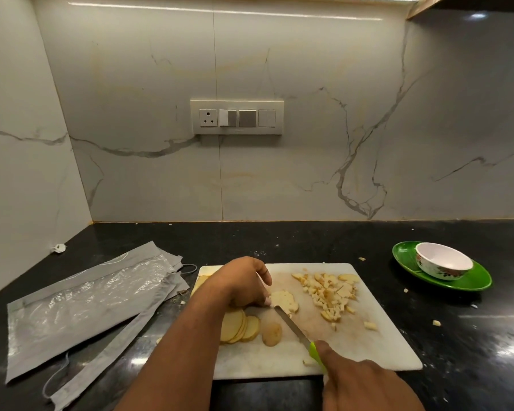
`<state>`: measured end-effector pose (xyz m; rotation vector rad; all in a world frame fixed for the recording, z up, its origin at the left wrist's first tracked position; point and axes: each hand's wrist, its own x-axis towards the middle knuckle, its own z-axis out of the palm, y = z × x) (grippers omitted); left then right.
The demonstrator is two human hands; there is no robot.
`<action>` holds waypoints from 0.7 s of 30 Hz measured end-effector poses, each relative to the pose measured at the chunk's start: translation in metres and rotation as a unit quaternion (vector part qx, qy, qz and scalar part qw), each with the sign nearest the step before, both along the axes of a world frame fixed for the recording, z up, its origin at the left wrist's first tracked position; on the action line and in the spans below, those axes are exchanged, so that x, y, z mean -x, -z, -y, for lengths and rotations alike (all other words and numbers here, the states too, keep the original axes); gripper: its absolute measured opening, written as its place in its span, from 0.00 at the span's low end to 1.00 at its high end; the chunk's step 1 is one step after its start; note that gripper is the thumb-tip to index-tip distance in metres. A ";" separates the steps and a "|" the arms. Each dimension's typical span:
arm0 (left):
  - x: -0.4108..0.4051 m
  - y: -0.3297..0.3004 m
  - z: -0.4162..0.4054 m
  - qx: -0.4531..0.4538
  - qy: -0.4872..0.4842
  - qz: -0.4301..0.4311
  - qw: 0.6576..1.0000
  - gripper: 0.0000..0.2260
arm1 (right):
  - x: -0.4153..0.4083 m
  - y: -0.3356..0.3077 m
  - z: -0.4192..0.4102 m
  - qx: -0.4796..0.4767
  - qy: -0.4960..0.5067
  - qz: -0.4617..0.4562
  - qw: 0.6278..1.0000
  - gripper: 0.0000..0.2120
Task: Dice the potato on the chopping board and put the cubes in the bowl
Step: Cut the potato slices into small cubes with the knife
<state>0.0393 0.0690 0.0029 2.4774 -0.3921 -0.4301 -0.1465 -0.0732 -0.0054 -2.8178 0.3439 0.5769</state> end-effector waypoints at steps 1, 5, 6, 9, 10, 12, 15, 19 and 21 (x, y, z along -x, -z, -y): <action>0.000 0.000 0.000 -0.001 0.004 0.003 1.000 0.13 | 0.003 -0.003 0.002 -0.017 -0.001 0.014 1.000 0.24; -0.002 -0.001 0.002 0.004 0.001 0.018 1.000 0.12 | 0.013 -0.003 0.001 0.002 0.019 0.135 0.991 0.26; -0.002 -0.001 0.003 0.011 -0.005 0.025 1.000 0.12 | 0.012 0.000 -0.001 0.005 0.023 0.162 0.986 0.27; 0.000 -0.004 0.004 0.070 -0.031 0.037 0.996 0.07 | -0.001 0.010 -0.005 -0.013 0.008 0.180 0.984 0.28; 0.001 -0.005 0.004 0.091 -0.043 0.045 0.994 0.06 | -0.007 0.012 -0.006 -0.016 -0.001 0.180 0.983 0.29; 0.000 -0.005 0.002 0.118 -0.070 0.076 0.988 0.03 | -0.019 0.017 -0.012 -0.014 -0.022 0.186 0.982 0.29; -0.002 -0.001 0.002 0.137 -0.090 0.112 0.980 0.02 | -0.026 0.022 -0.023 -0.004 -0.043 0.183 0.982 0.31; -0.002 0.003 0.004 0.114 -0.067 0.108 0.985 0.02 | -0.023 0.023 -0.013 0.004 -0.015 0.177 0.984 0.30; -0.002 0.004 0.006 0.085 -0.050 0.105 0.990 0.03 | -0.017 0.020 -0.005 0.000 0.019 0.165 0.986 0.29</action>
